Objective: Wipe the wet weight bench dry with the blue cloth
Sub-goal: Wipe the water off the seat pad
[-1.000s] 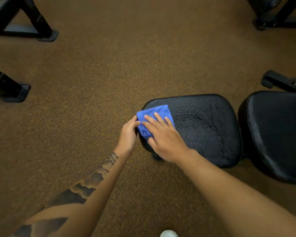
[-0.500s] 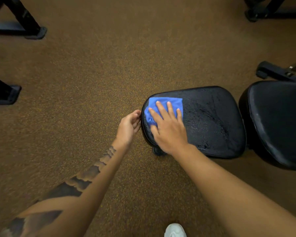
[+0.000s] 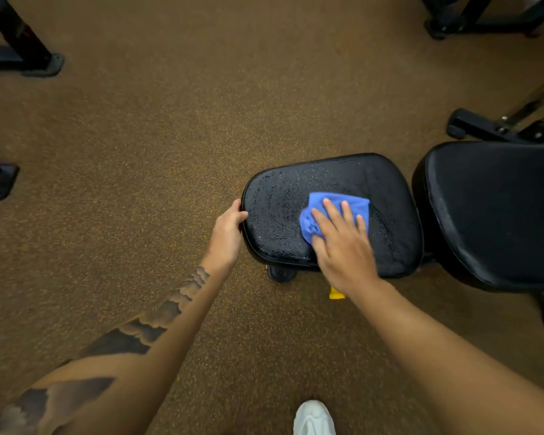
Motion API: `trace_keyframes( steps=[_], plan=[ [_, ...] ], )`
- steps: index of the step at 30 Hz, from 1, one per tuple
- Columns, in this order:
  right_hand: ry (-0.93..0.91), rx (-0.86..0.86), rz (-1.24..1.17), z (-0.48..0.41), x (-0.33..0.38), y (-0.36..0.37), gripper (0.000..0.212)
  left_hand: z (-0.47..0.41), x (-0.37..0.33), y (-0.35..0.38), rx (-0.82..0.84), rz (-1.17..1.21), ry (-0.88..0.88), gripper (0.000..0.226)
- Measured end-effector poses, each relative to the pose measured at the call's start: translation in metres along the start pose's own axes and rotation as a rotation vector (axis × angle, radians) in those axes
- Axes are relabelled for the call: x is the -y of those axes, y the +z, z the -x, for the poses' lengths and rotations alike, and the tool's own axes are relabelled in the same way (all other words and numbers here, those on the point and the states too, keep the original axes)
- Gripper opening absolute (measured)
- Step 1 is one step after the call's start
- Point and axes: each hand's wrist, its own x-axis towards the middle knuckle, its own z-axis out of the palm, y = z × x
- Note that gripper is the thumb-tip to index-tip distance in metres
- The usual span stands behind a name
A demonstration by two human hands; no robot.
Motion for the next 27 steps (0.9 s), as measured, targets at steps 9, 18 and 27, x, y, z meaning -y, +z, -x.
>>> trace_keyframes(
  steps=[9,18,27],
  plan=[
    [-0.323,0.060,0.038,0.035,0.059,0.025,0.055,0.008,-0.009,0.020,-0.079,0.084,-0.018,0.028],
    [0.100,-0.061,-0.147,0.072,-0.102,-0.011,0.049,0.012,-0.009,0.018,-0.058,0.010,0.031,0.050],
    [0.086,-0.073,-0.083,-0.064,-0.046,-0.014,0.047,0.005,-0.002,0.022,-0.034,0.003,0.073,0.037]
  ],
)
